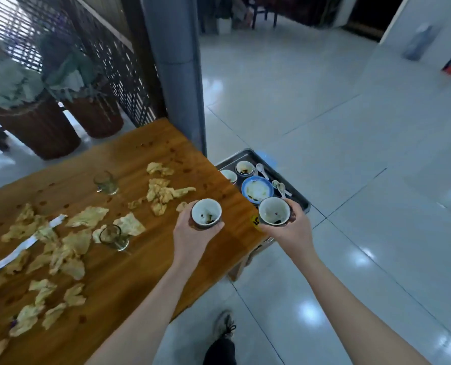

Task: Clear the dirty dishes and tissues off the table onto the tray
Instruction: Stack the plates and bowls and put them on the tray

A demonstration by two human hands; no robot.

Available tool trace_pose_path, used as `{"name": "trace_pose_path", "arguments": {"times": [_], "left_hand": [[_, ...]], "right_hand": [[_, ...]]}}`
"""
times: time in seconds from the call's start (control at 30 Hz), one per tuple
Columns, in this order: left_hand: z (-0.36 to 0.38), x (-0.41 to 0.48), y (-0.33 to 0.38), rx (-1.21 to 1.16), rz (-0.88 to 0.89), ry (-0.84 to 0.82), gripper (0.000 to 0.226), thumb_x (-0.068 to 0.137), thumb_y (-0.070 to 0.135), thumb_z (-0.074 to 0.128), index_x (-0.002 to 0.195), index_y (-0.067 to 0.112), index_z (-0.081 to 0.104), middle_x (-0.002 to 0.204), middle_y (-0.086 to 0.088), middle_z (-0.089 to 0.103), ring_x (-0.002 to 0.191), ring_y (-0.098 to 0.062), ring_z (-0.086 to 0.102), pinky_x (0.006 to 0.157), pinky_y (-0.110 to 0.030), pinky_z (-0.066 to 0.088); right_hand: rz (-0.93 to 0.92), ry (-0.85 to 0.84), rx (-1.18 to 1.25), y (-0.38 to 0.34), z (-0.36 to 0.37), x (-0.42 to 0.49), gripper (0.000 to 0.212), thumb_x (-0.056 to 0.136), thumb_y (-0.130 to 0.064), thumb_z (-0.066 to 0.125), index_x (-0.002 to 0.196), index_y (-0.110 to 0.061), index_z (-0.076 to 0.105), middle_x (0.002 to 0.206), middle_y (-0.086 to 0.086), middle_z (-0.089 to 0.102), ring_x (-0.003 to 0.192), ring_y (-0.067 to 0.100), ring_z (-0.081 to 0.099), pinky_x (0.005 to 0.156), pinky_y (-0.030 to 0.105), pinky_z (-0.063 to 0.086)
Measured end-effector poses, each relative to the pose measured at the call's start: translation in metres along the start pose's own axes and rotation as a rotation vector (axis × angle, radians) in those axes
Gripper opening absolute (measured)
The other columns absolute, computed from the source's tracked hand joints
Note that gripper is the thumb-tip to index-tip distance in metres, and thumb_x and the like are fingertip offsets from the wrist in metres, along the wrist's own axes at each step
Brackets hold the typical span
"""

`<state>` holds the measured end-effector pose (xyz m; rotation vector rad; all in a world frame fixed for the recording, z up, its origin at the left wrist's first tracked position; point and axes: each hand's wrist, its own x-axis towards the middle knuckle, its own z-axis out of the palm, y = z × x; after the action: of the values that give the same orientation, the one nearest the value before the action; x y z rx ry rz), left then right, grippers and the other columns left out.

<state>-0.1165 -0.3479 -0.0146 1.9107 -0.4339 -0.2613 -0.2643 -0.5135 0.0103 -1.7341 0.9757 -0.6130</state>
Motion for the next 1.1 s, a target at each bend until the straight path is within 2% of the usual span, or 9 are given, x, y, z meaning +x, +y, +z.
{"name": "trace_pose_path", "arguments": {"times": [0.1,0.2,0.3,0.37,0.53,0.67,0.8,0.9,1.1], "left_hand": [[0.032,0.011,0.009,0.015,0.021,-0.032,0.069,0.059,0.026,0.091,0.118,0.026,0.057,0.112,0.010,0.060,0.108,-0.012,0.054,0.096,-0.030,0.046],[0.064,0.029,0.013,-0.001,0.028,-0.052,0.070,0.059,0.026,0.091,0.120,0.023,0.057,0.113,0.010,0.060,0.107,-0.008,0.054,0.097,-0.020,0.045],[0.097,0.051,0.018,-0.035,0.018,-0.089,0.073,0.061,0.026,0.090,0.125,0.021,0.055,0.118,0.007,0.061,0.110,-0.011,0.056,0.098,-0.038,0.049],[0.117,0.067,0.022,-0.047,0.015,-0.089,0.073,0.061,0.025,0.090,0.124,0.024,0.055,0.117,0.009,0.061,0.110,-0.010,0.057,0.096,-0.039,0.051],[0.159,0.102,0.029,-0.059,-0.042,-0.123,0.077,0.060,0.027,0.091,0.128,0.026,0.054,0.118,0.013,0.062,0.112,-0.005,0.056,0.096,-0.034,0.051],[0.190,0.126,0.039,-0.080,-0.094,-0.143,0.071,0.061,0.027,0.090,0.118,0.044,0.052,0.111,0.021,0.062,0.106,0.009,0.055,0.084,-0.013,0.048],[0.215,0.142,0.046,-0.076,-0.131,-0.129,0.069,0.060,0.023,0.089,0.104,0.059,0.051,0.104,0.037,0.059,0.103,0.015,0.053,0.073,0.000,0.043],[0.234,0.150,0.048,-0.079,-0.170,-0.097,0.071,0.059,0.021,0.090,0.102,0.062,0.050,0.102,0.041,0.057,0.101,0.018,0.052,0.073,-0.002,0.044],[0.275,0.153,0.049,-0.071,-0.279,0.052,0.068,0.057,0.024,0.090,0.111,0.045,0.055,0.105,0.029,0.063,0.103,0.012,0.055,0.082,-0.009,0.045]], "right_hand": [[0.026,0.027,-0.004,0.011,-0.018,0.018,0.071,0.051,-0.017,0.091,0.112,-0.029,0.055,0.106,-0.004,0.063,0.099,0.015,0.061,0.086,0.042,0.054],[0.041,0.051,-0.043,0.023,-0.032,0.044,0.074,0.050,-0.022,0.092,0.114,-0.028,0.055,0.106,-0.007,0.063,0.100,0.014,0.060,0.086,0.035,0.052],[0.065,0.047,-0.050,0.032,-0.045,0.079,0.072,0.050,-0.019,0.091,0.111,-0.030,0.055,0.105,-0.008,0.063,0.098,0.014,0.060,0.085,0.030,0.051],[0.085,0.037,-0.061,0.035,-0.054,0.106,0.071,0.051,-0.017,0.091,0.111,-0.028,0.055,0.106,-0.004,0.064,0.098,0.016,0.061,0.087,0.035,0.052],[0.095,0.021,-0.077,0.038,-0.070,0.170,0.066,0.051,-0.014,0.090,0.104,-0.032,0.056,0.099,-0.010,0.065,0.091,0.013,0.063,0.084,0.040,0.053],[0.095,0.003,-0.060,0.041,-0.078,0.215,0.059,0.052,-0.015,0.087,0.092,-0.043,0.054,0.095,-0.013,0.064,0.087,0.013,0.063,0.078,0.042,0.055],[0.112,-0.031,-0.068,0.055,-0.082,0.249,0.060,0.053,-0.016,0.088,0.094,-0.042,0.052,0.095,-0.015,0.062,0.087,0.005,0.061,0.078,0.035,0.055],[0.125,-0.096,-0.075,0.069,-0.082,0.275,0.063,0.052,-0.016,0.089,0.096,-0.042,0.051,0.096,-0.017,0.061,0.088,0.004,0.061,0.077,0.032,0.055],[0.108,-0.292,-0.095,0.094,-0.081,0.336,0.065,0.048,-0.026,0.090,0.101,-0.039,0.054,0.095,-0.021,0.063,0.085,-0.005,0.061,0.069,0.015,0.048]]}}
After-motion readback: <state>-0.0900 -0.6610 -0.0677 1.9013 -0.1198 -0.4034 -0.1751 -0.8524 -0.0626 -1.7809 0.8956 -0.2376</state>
